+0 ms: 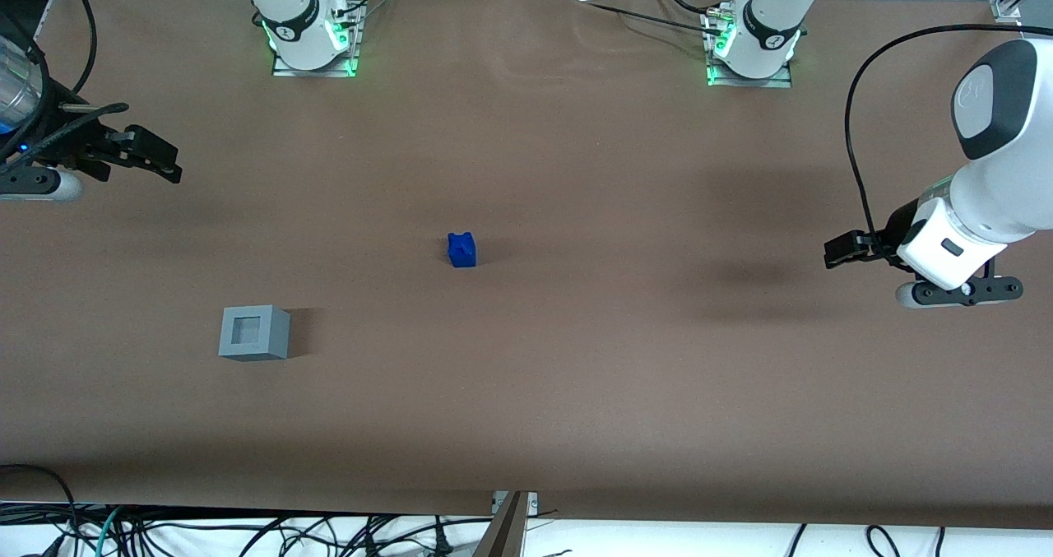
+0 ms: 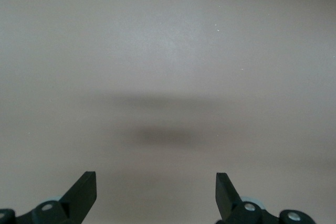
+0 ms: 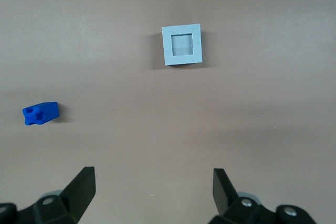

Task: Insert blue part into gray base with right arm

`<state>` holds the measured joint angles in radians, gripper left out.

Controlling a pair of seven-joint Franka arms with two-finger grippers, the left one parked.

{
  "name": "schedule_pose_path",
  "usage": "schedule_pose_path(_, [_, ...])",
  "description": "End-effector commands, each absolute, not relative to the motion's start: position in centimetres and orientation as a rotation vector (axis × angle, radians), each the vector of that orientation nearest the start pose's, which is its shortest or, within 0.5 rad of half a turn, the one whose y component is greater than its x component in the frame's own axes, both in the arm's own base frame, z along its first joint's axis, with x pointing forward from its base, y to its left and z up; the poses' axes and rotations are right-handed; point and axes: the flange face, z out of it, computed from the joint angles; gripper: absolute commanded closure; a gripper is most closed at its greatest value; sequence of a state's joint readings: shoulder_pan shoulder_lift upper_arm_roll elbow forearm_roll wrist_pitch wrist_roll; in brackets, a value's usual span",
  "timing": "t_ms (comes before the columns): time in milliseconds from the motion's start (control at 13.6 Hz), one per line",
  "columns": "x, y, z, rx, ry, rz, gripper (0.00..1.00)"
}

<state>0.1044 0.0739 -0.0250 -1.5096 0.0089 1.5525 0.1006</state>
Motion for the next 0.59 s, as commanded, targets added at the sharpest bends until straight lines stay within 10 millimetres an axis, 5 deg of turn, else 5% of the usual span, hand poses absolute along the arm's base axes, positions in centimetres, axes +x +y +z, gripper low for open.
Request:
schedule_pose_path(0, [57.0,4.8,61.5,-3.132,0.031,0.071,0.01])
schedule_pose_path(515, [57.2,6.1,60.6,-3.127,0.002,0.096,0.01])
